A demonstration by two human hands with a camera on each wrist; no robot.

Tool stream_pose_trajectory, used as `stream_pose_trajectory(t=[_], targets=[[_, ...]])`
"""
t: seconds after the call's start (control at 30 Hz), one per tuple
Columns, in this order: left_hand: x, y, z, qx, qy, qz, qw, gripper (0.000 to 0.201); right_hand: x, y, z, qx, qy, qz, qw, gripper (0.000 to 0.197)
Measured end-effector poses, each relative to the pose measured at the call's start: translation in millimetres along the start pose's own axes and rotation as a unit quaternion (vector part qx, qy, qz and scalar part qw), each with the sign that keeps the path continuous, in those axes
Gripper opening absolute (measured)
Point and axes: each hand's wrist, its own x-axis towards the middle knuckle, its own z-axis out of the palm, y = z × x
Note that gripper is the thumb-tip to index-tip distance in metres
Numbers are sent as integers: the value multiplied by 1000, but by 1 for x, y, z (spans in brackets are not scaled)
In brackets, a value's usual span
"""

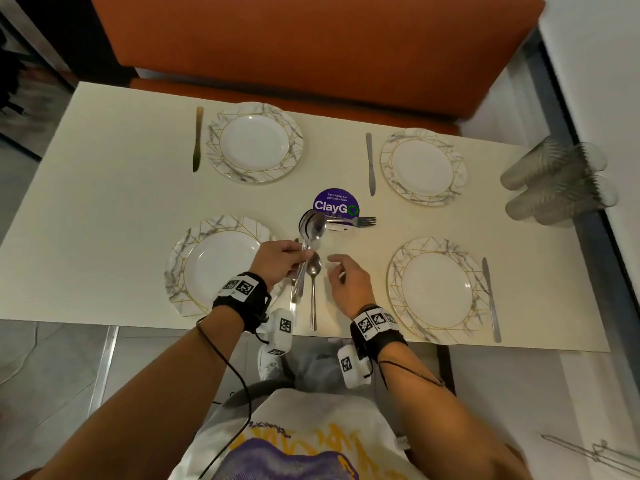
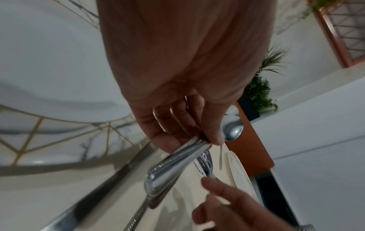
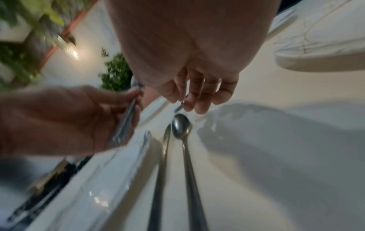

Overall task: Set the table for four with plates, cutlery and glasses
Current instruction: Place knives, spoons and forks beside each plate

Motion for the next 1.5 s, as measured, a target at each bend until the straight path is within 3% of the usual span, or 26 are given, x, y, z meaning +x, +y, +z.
stream_pose_trajectory(t=[0.2, 0.37, 0.57, 0.77, 0.97, 1.27, 1.5], targets=[[-1, 15, 61, 28, -56, 14, 998, 22, 23, -9, -50, 117, 62, 40, 990, 15], [5, 32, 127, 24, -75, 28, 996, 25, 37, 19, -116, 187, 99, 65, 975, 6], [8, 43, 222, -2, -59, 18, 998, 23, 48, 97, -222, 226, 172, 107, 953, 9], [5, 37, 299, -36, -28, -12, 999, 23, 43, 210, -312, 99, 163, 182, 965, 6], [3, 29, 337, -5, 11, 6, 1000, 20, 29, 272, -332, 7, 119, 221, 968, 17], [8, 28, 359, 4, 35, 9, 999, 20, 25, 293, -324, -38, 101, 195, 975, 9], [5, 30, 367, -2, 36, 6, 999, 22, 26, 299, -326, -31, 96, 187, 977, 14]])
